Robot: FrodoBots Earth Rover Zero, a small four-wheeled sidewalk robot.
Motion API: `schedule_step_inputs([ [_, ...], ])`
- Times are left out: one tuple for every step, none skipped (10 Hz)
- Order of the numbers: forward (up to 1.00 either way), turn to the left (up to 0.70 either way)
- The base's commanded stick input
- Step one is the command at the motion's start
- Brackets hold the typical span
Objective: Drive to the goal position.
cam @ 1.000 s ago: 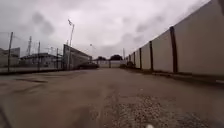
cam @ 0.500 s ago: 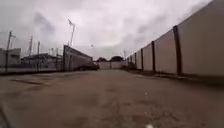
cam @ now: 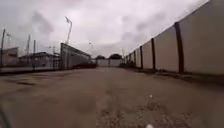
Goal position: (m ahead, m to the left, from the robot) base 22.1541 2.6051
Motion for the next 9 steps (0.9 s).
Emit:
schedule_step_inputs([
  [0.7,0.0],
  [0.7,0.0],
  [0.7,0.0],
  [0.7,-0.18],
  [0.7,0.0],
  [0.7,0.0],
  [0.7,0.0],
  [0.7,0.0],
  [0.7,0.0],
])
